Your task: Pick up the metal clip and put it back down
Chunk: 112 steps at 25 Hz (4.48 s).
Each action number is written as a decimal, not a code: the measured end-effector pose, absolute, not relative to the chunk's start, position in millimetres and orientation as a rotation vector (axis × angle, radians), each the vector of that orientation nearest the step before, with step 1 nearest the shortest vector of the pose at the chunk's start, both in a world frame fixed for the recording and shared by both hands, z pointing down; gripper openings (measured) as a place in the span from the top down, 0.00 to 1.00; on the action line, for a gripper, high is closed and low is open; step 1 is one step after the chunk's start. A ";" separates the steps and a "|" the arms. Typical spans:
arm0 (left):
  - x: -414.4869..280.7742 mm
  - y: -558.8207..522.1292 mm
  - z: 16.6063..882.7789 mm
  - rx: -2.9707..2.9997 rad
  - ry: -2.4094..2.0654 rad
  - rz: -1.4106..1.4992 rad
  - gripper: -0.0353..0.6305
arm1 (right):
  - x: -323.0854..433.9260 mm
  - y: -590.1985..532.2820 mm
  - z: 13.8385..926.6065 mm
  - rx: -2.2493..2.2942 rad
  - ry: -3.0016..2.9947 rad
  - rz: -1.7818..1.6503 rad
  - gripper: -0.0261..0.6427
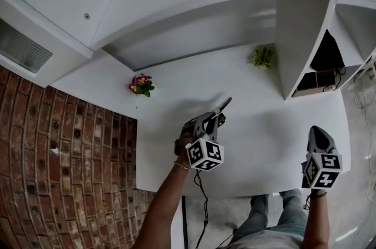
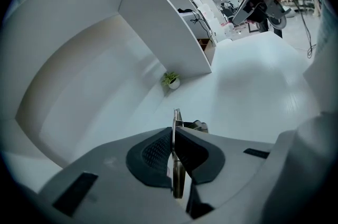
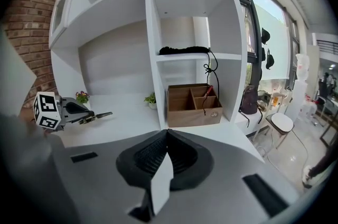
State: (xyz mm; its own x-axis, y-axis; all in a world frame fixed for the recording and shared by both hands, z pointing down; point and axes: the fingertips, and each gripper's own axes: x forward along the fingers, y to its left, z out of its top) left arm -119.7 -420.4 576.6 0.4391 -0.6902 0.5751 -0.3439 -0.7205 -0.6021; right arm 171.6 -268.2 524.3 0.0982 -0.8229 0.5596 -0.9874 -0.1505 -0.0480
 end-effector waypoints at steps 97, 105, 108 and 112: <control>-123.0 -346.4 537.1 -2.824 1.238 -1.028 0.72 | 173.1 -275.9 491.1 1.782 -2.010 0.585 0.96; -135.1 -318.0 469.4 -2.808 1.630 -0.629 0.73 | 150.4 -300.8 448.8 1.629 -2.188 0.426 0.96; -142.1 -303.2 449.1 -2.802 1.776 -0.437 0.74 | 145.0 -301.1 436.5 1.577 -2.226 0.359 0.96; -157.1 -283.3 427.0 -2.688 1.983 -0.263 0.79 | 141.2 -304.9 417.8 1.550 -2.272 0.293 0.96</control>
